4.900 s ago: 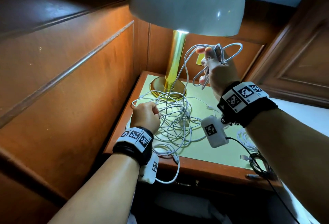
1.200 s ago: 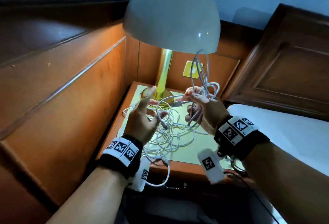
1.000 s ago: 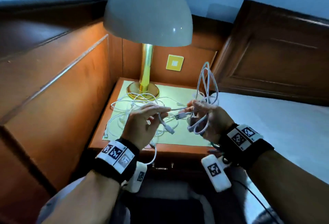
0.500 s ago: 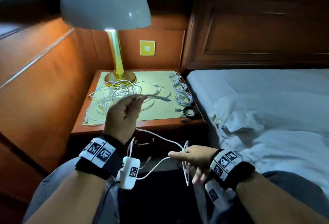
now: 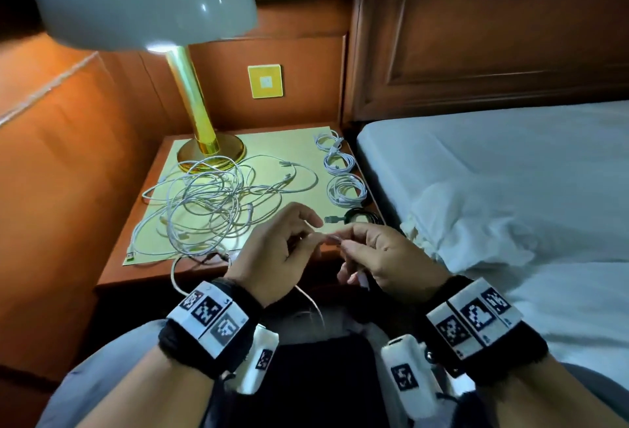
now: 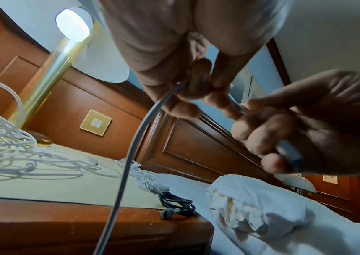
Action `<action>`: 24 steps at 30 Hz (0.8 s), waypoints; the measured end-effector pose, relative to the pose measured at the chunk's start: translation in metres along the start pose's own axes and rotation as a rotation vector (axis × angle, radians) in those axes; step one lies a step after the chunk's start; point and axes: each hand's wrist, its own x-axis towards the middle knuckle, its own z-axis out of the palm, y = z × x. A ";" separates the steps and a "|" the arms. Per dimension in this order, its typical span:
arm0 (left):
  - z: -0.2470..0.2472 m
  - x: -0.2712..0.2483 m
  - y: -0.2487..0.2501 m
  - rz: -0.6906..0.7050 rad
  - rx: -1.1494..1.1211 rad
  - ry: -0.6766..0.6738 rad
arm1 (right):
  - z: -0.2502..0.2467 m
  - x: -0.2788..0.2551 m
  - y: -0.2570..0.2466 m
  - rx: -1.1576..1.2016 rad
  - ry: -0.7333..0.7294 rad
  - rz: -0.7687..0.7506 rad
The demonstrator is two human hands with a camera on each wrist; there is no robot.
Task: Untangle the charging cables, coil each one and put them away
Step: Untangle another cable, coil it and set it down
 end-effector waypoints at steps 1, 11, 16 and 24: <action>0.004 0.005 0.001 -0.006 -0.006 0.021 | -0.004 0.003 0.001 0.064 0.032 0.033; 0.011 0.039 -0.034 -0.346 -0.131 0.135 | -0.094 0.029 -0.007 0.886 0.471 0.091; 0.023 0.046 -0.038 -0.352 0.041 0.214 | -0.074 0.045 -0.002 0.663 0.369 -0.029; 0.037 0.044 -0.032 0.031 0.074 -0.070 | -0.054 0.051 0.020 -0.509 0.416 -0.344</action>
